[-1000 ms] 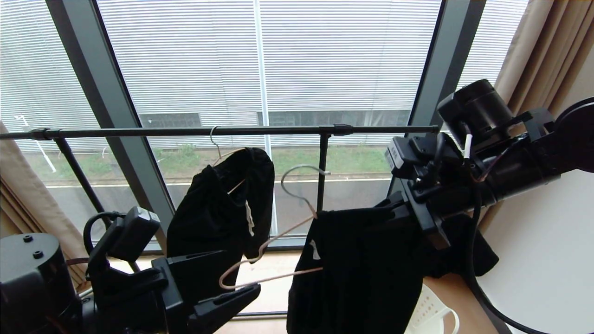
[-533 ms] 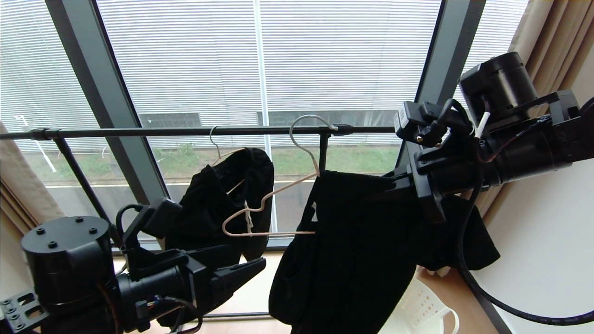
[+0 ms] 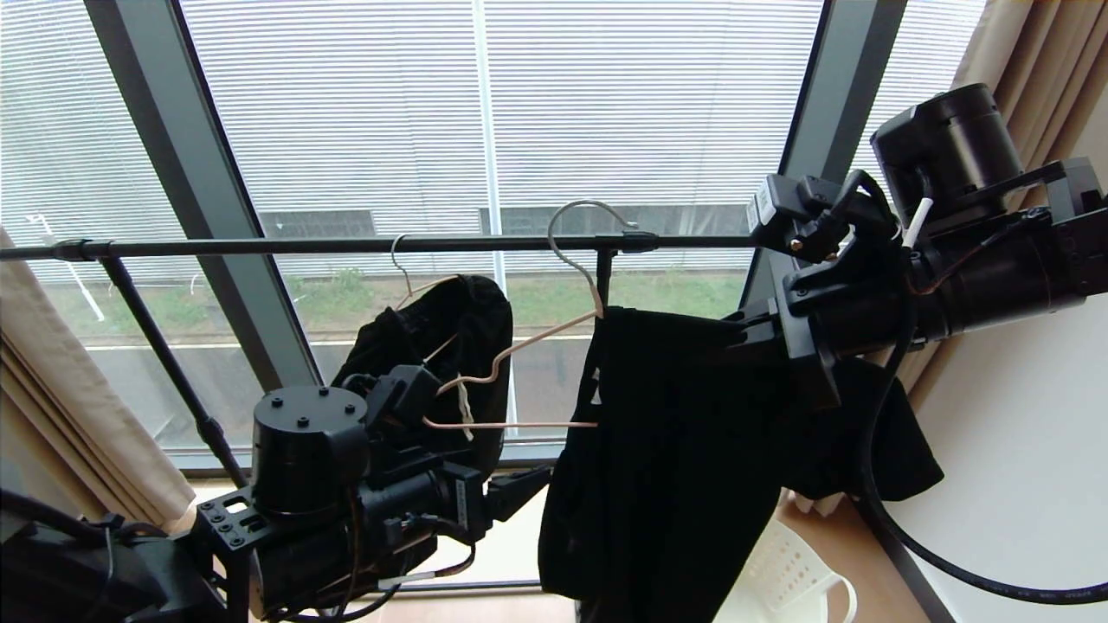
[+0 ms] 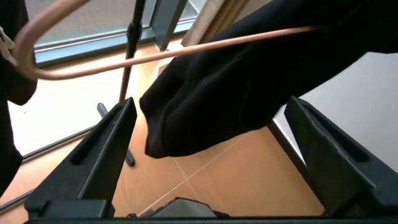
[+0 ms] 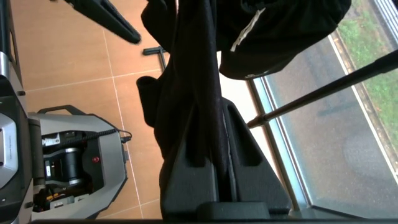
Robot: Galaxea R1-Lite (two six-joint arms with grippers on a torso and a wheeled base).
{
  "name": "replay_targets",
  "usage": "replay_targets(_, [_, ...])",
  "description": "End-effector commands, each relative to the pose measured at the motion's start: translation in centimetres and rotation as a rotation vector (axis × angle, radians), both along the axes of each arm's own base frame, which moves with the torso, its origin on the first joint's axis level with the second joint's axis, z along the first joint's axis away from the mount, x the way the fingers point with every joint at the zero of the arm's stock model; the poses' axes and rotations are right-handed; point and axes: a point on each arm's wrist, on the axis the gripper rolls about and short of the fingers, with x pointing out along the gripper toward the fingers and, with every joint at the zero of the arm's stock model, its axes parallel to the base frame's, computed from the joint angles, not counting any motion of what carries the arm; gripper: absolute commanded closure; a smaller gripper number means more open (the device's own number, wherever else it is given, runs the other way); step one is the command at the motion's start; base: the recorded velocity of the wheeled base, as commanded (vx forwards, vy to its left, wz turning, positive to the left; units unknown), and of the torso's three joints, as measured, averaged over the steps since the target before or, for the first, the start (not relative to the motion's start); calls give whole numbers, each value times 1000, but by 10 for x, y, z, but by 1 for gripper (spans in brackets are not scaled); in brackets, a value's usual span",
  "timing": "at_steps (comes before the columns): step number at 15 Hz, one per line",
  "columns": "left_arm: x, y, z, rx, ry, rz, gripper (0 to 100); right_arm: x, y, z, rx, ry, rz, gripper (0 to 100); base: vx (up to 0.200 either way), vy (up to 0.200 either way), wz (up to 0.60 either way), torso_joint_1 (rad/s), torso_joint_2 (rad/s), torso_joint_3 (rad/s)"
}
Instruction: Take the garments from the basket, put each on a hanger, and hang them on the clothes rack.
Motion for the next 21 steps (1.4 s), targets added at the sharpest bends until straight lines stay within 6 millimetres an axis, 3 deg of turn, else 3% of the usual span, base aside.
replay_targets(1, [1, -9, -10, 20, 23, -21, 0, 1, 0, -2, -7, 2, -5, 100, 0, 0, 0, 0, 0, 0])
replay_targets(9, [3, -27, -19, 84, -1, 18, 0, 1, 0, -1, -17, -3, -20, 100, 0, 0, 0, 0, 0, 0])
replay_targets(21, [1, -33, -35, 209, -33, 54, 0, -1, 0, 1, -13, -10, -18, 100, 0, 0, 0, 0, 0, 0])
